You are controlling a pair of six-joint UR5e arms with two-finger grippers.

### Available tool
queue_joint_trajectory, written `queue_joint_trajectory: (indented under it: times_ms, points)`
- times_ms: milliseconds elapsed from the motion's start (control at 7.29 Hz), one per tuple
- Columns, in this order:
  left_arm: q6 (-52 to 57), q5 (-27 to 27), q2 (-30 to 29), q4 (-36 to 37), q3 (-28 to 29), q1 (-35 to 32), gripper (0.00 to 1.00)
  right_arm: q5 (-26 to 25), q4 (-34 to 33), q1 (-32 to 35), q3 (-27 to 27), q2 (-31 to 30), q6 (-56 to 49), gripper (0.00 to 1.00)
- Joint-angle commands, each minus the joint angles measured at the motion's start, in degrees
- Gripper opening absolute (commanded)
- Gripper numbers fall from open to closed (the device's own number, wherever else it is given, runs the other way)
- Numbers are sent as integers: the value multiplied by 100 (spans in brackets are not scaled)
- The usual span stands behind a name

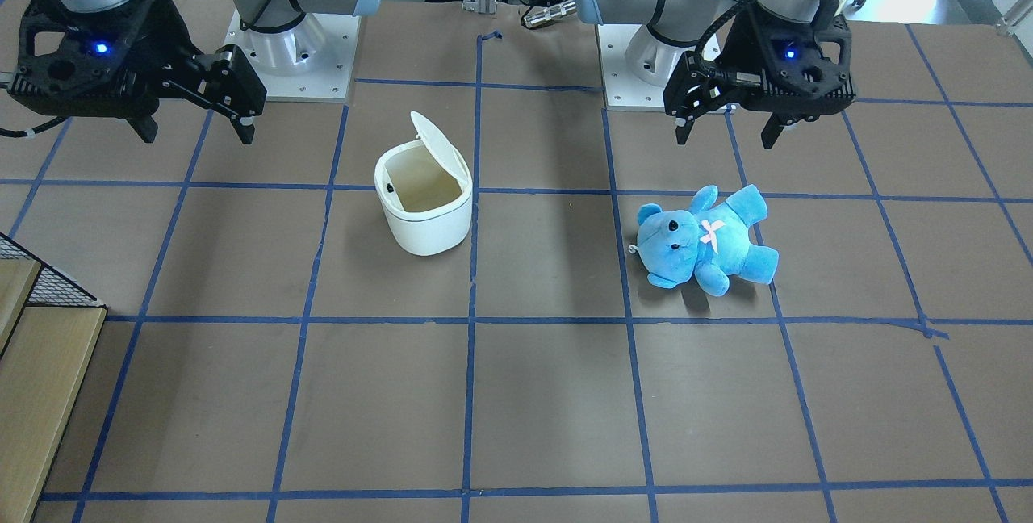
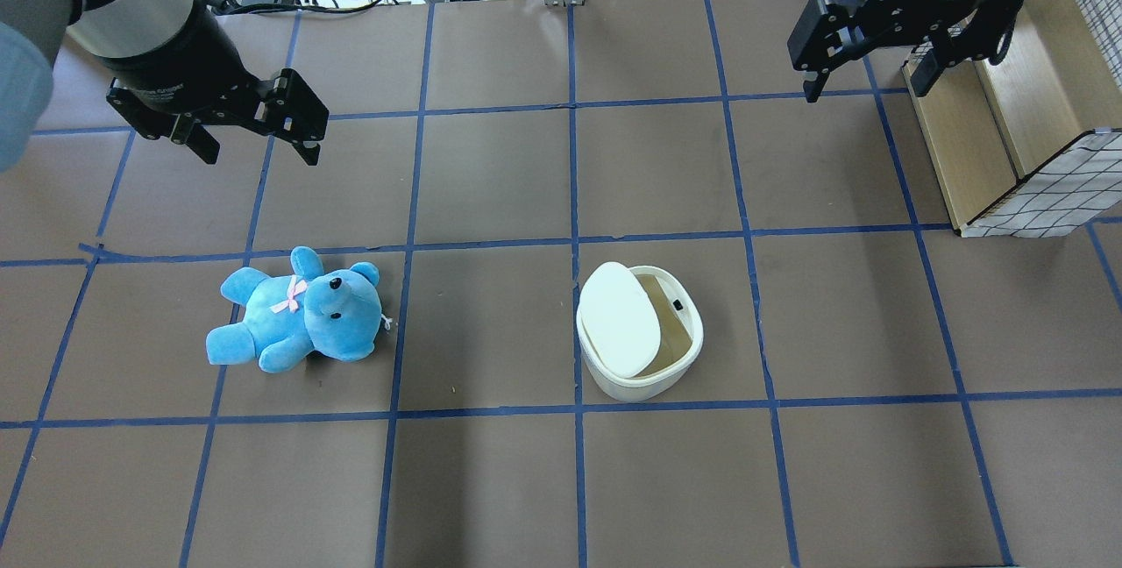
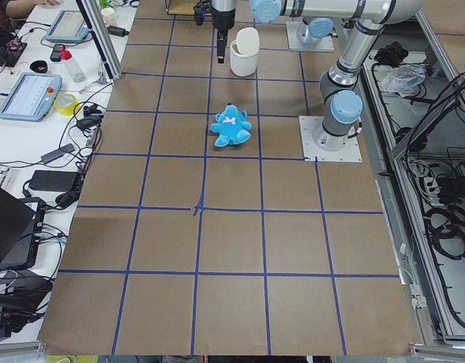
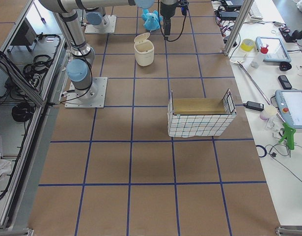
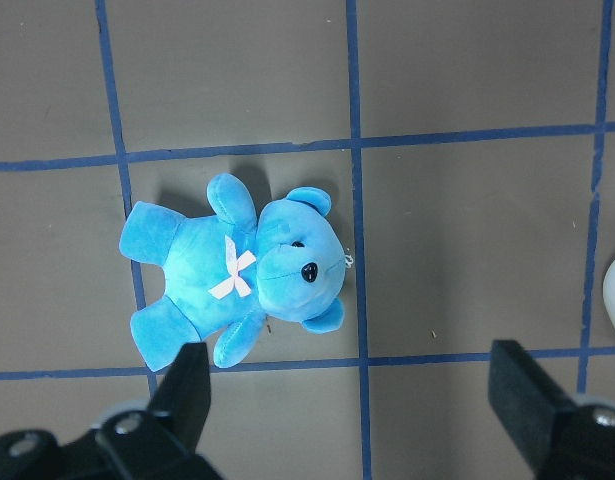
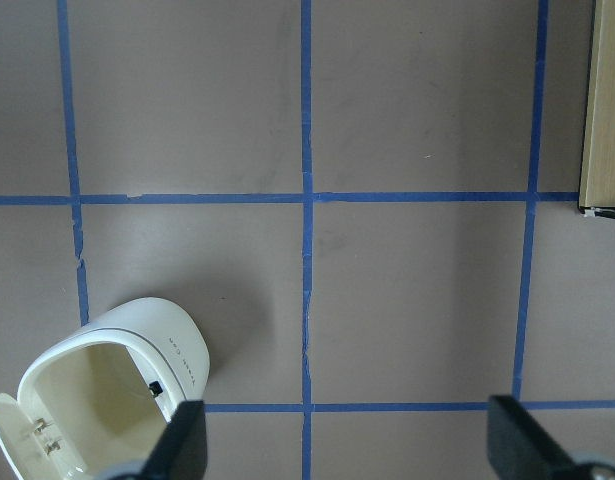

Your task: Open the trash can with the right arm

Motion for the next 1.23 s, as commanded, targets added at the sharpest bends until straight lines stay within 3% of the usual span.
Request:
queue_joint_trajectory:
  times_ms: [0, 1097]
  points:
    - [-4, 0, 0, 0, 0, 0, 100, 7, -521, 0, 135, -98, 14, 100]
    - [5, 0, 0, 0, 0, 0, 100, -11, -262, 0, 154, -98, 14, 100]
